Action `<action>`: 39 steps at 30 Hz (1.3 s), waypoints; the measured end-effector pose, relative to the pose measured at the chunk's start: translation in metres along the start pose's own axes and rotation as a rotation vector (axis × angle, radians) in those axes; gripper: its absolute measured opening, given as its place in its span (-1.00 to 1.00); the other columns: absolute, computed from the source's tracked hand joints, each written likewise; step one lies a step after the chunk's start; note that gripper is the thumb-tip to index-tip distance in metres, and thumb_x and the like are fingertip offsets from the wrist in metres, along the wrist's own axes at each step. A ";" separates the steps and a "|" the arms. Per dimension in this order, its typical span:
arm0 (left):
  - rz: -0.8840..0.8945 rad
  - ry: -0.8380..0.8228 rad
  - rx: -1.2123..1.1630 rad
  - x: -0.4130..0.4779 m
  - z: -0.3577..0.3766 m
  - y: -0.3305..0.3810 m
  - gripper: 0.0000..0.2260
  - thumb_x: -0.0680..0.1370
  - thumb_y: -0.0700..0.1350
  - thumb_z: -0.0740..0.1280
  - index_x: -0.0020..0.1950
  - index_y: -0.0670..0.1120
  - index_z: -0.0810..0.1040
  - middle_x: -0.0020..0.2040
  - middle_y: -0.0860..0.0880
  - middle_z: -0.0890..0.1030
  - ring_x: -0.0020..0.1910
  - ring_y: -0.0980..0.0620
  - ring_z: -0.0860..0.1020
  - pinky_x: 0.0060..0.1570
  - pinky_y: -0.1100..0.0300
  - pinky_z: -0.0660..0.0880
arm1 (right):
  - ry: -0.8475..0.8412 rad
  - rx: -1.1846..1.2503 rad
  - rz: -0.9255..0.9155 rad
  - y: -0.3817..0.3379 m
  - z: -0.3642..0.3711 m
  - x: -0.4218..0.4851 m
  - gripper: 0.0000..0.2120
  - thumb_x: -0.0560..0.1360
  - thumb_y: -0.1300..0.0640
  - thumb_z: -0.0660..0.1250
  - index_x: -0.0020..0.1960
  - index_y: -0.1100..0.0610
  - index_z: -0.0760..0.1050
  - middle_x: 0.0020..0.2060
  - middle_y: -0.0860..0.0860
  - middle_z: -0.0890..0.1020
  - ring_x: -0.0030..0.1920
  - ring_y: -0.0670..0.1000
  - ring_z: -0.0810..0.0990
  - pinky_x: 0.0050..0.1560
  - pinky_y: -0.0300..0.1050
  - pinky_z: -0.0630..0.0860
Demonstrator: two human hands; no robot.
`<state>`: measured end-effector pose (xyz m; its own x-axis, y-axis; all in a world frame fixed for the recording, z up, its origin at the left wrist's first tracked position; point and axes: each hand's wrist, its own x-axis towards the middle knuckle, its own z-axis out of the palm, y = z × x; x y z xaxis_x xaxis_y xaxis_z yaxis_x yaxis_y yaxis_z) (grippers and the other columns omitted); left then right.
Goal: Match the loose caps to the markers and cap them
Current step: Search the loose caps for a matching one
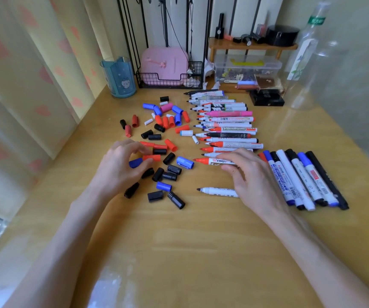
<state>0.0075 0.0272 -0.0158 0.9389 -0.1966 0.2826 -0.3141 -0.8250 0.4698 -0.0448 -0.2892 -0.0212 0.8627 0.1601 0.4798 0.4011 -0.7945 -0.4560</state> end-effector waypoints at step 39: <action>0.204 -0.067 -0.303 0.003 0.020 0.053 -0.83 0.50 0.06 0.54 0.04 0.04 0.72 -0.17 0.19 0.66 -0.14 0.13 0.62 -0.17 0.41 0.39 | 0.036 0.052 -0.077 0.000 -0.004 0.003 -0.74 0.60 0.27 0.40 0.25 0.07 0.67 0.01 -0.07 0.61 0.06 0.00 0.59 0.11 0.00 0.53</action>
<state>-0.0031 -0.0279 -0.0068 0.8566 -0.3835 0.3452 -0.5138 -0.5730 0.6384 -0.0432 -0.2912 -0.0167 0.8175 0.1976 0.5409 0.4819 -0.7491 -0.4546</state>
